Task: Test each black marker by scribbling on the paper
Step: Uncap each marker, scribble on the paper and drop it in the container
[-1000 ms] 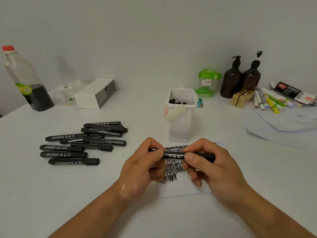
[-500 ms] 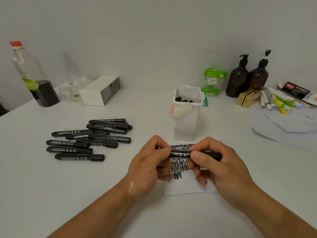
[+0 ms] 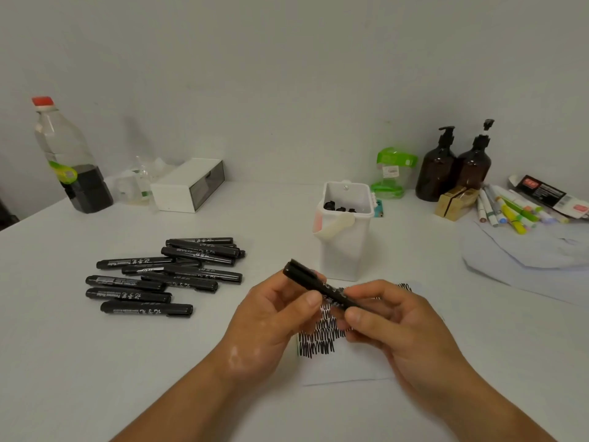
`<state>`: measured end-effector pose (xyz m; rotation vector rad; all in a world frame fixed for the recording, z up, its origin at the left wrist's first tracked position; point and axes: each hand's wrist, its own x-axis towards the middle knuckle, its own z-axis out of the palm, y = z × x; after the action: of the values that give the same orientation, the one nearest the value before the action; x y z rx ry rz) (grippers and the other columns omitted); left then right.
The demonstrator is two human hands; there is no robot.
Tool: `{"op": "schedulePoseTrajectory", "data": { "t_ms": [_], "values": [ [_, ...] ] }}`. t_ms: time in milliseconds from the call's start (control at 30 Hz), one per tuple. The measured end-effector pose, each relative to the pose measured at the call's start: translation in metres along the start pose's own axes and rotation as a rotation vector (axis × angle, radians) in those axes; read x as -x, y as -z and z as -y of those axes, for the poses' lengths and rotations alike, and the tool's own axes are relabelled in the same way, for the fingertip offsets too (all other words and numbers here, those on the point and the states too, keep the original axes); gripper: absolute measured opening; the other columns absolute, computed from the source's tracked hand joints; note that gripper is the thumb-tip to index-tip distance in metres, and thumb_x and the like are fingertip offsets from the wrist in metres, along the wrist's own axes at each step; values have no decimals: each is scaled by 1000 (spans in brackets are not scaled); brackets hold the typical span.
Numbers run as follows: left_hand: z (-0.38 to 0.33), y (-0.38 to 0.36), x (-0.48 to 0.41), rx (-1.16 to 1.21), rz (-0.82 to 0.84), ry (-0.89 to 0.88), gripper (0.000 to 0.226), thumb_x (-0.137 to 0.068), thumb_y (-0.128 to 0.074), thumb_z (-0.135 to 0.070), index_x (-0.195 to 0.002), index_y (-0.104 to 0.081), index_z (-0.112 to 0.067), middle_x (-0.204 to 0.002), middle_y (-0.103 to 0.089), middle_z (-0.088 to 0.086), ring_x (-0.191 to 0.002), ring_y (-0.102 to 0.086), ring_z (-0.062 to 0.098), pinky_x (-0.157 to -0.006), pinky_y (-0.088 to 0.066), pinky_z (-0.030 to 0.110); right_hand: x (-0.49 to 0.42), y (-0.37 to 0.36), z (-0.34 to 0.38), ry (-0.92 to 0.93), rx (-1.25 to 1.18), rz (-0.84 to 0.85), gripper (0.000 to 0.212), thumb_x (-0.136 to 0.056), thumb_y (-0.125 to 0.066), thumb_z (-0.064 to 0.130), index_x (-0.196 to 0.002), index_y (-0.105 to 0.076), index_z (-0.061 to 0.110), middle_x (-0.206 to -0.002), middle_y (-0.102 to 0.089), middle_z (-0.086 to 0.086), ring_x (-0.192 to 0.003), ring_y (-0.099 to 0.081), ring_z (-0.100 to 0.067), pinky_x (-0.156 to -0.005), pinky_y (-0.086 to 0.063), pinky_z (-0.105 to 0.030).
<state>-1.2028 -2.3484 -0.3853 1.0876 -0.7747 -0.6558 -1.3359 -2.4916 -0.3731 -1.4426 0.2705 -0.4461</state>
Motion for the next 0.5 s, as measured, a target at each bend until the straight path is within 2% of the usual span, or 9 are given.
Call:
{"op": "schedulePoseTrajectory", "data": {
  "t_ms": [33,100,200,300,333,367,433,500],
  "values": [
    [-1,1,0,-24,9,-8,25,-83,-72,-30,-104,-72,-18,-95,-68,10,-85,-62,23,-71,-49,33,1,-1,0,8,31,19,33,-60,-93,11,-90,-80,19,-91,-80,-14,-82,-75,-20,-72,-60,-26],
    [-2,4,-1,-11,22,-10,25,-85,-68,-32,-106,-72,-17,-110,-72,13,-96,-66,25,-78,-52,35,2,-4,1,33,98,37,21,-68,-85,14,-88,-81,17,-89,-80,-11,-83,-76,-19,-74,-57,-22],
    [-4,8,-1,6,5,16,28,-83,-67,-35,-104,-72,-17,-96,-73,15,-90,-67,21,-79,-53,29,4,-3,3,65,198,-20,17,-69,-91,22,-83,-81,21,-78,-78,-3,-73,-71,-10,-71,-54,-19],
    [-6,12,0,-259,13,7,26,-86,-67,-38,-103,-73,-18,-80,-70,4,-76,-62,12,-74,-48,20,3,0,5,92,175,-53,16,-78,-86,15,-89,-78,25,-69,-71,-2,-60,-63,-11,-59,-51,-22],
    [-7,11,0,-341,32,-3,22,-88,-66,-35,-102,-74,-20,-77,-69,1,-73,-61,10,-71,-47,18,3,1,5,97,162,-44,18,-78,-85,19,-92,-77,27,-68,-69,-4,-59,-61,-13,-57,-50,-24],
    [-7,10,1,-401,50,-10,19,-88,-66,-32,-102,-75,-23,-76,-70,0,-72,-61,9,-68,-48,21,3,1,5,97,148,-32,21,-76,-81,27,-96,-75,30,-69,-67,-5,-58,-60,-15,-57,-50,-25],
    [-5,8,3,-520,95,-24,17,-87,-68,-32,-103,-76,-31,-82,-71,6,-72,-59,20,-69,-50,38,3,2,3,98,153,-1,32,-71,-77,42,-102,-73,35,-69,-65,-4,-57,-58,-15,-55,-49,-25],
    [-4,6,4,-629,140,-48,17,-88,-71,-30,-104,-76,-33,-88,-72,6,-75,-59,27,-75,-51,42,3,2,1,111,200,10,31,-70,-75,47,-99,-74,35,-68,-64,-3,-55,-56,-14,-53,-47,-26]
  ]
}}
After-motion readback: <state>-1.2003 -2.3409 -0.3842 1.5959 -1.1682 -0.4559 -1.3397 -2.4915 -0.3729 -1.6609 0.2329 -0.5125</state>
